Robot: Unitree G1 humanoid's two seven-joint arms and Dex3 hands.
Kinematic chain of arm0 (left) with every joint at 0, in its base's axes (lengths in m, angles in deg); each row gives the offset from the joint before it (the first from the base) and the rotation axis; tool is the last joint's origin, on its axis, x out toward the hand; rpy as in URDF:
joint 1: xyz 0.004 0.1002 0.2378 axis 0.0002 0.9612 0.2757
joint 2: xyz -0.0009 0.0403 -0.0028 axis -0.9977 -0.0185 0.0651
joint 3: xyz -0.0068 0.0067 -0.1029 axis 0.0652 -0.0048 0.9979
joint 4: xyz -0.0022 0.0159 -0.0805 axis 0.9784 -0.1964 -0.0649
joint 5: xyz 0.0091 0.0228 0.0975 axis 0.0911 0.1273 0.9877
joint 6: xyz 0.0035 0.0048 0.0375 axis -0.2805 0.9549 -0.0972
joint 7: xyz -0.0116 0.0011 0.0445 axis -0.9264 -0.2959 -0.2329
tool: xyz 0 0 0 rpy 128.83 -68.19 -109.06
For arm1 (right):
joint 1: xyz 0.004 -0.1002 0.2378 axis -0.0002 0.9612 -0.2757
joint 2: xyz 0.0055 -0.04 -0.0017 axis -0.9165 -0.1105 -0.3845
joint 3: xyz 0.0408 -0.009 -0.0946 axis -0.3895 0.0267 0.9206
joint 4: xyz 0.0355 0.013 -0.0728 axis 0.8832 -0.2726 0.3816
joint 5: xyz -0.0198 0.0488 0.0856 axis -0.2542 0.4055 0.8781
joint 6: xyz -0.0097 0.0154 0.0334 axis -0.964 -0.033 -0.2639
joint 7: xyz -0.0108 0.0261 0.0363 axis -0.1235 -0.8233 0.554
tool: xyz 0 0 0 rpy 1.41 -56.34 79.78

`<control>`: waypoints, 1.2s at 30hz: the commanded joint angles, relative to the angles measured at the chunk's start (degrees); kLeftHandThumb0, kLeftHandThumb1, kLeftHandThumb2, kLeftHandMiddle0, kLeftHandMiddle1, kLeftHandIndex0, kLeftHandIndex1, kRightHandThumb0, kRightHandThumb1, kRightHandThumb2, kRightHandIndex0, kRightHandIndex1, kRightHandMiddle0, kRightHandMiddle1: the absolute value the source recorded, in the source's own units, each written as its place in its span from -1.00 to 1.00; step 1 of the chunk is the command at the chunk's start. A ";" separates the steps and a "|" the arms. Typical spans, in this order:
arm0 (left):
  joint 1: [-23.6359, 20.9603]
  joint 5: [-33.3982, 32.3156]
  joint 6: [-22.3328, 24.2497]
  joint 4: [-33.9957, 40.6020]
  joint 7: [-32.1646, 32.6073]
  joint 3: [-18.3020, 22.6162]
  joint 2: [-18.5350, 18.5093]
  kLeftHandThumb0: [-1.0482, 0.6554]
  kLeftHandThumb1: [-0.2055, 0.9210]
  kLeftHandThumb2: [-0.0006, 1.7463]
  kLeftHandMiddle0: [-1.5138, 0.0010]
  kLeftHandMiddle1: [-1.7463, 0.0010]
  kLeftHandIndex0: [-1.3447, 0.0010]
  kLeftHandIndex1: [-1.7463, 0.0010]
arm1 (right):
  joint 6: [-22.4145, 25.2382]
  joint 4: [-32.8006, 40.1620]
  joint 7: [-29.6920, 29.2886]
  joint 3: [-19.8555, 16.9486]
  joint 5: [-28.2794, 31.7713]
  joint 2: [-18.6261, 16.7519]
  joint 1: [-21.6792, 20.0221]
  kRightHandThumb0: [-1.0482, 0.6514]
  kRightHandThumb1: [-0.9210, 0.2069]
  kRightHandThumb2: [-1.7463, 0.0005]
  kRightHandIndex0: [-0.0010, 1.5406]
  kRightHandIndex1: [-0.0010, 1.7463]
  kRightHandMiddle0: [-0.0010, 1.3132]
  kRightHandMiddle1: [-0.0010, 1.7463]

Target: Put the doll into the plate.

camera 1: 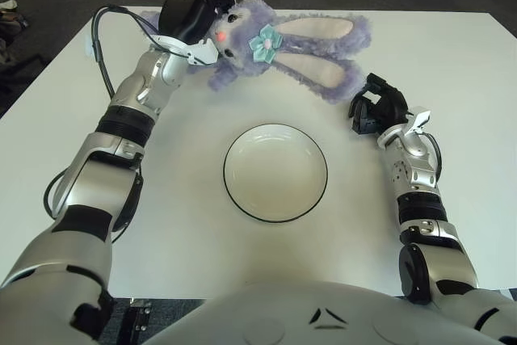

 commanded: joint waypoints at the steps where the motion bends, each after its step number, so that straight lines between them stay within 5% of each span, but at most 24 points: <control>1: 0.69 0.11 -1.39 3.03 -0.70 0.98 -1.04 0.22 -0.88 1.00 -0.24 -0.75 -0.22 -1.00 | 3.60 -5.33 -0.20 0.54 -0.44 -1.12 4.44 0.22 0.79 -1.00 0.19 1.00 0.11 0.89; 10: 2.51 0.02 -2.00 8.88 -3.47 1.72 -1.55 0.23 -0.77 1.00 -0.11 -0.98 -0.11 -1.00 | 3.07 -5.84 -0.23 0.62 -0.63 -1.12 4.23 0.22 0.80 -1.00 0.19 1.00 0.13 0.88; 21: 5.15 -2.19 -4.42 18.02 -10.22 2.54 -1.25 0.23 -0.76 1.00 -0.11 -1.00 -0.10 -0.98 | 2.49 -7.11 -0.06 0.54 -0.56 -1.13 3.59 0.22 0.79 -1.00 0.18 1.00 0.12 0.89; 36: 7.48 -7.11 -9.44 21.26 -17.06 3.71 -0.75 0.23 -0.75 1.00 -0.15 -1.00 -0.03 -1.00 | 1.52 -8.81 0.23 0.49 -0.57 -1.06 2.79 0.22 0.81 -1.00 0.20 1.00 0.16 0.85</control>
